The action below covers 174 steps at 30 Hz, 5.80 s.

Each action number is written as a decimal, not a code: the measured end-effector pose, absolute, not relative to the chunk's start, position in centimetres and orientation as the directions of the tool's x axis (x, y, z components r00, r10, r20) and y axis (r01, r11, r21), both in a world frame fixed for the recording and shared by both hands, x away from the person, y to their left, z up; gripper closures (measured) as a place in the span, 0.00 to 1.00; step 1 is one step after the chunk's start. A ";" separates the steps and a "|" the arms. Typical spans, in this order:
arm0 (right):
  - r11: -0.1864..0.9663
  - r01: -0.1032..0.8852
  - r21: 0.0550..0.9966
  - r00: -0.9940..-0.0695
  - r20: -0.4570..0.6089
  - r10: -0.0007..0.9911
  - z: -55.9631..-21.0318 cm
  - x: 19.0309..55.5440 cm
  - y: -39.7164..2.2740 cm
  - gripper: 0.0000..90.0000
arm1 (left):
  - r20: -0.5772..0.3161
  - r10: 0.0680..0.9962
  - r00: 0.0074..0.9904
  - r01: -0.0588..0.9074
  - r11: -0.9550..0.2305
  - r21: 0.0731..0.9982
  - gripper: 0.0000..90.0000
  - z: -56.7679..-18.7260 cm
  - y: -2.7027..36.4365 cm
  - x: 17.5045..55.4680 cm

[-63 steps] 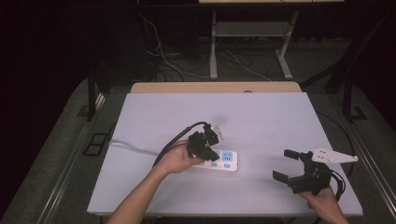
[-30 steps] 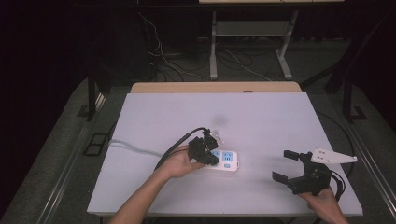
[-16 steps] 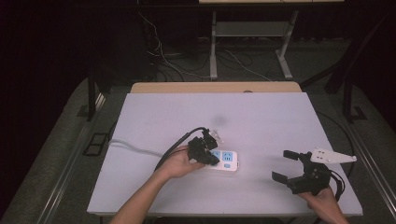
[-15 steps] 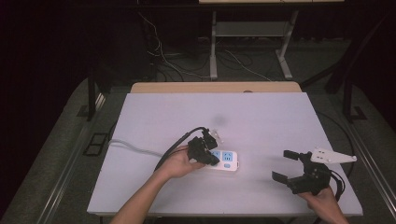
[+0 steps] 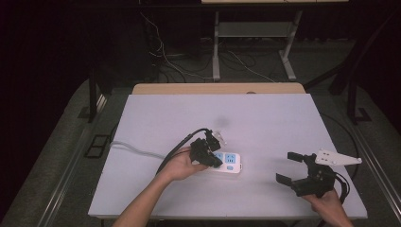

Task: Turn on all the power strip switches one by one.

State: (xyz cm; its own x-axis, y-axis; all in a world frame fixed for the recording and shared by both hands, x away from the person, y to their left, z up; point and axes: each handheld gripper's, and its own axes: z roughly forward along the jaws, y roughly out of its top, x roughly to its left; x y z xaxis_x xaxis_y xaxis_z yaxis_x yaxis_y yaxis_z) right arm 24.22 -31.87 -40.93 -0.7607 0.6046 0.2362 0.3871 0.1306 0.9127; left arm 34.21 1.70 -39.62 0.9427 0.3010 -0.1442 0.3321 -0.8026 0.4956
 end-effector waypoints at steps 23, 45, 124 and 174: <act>0.132 0.388 0.912 -0.762 0.236 0.603 -40.9 24.2 -31.9 0.00 | -0.099 0.277 0.956 0.288 -0.812 0.508 1.00 -36.2 0.5 34.7; 0.133 0.390 0.911 -0.764 0.240 0.599 -40.9 24.2 -31.9 0.00 | -0.086 0.232 0.969 0.244 -0.836 0.491 1.00 -36.2 -2.4 35.0; 0.141 0.397 0.907 -0.764 0.241 0.599 -41.0 24.1 -32.1 0.00 | -0.190 0.213 0.958 0.282 -0.818 0.501 1.00 -40.6 -2.7 34.5; 0.144 0.400 0.905 -0.764 0.242 0.598 -41.1 24.2 -31.9 0.00 | -0.154 0.411 0.899 0.397 -0.612 0.684 0.00 -34.5 6.9 33.5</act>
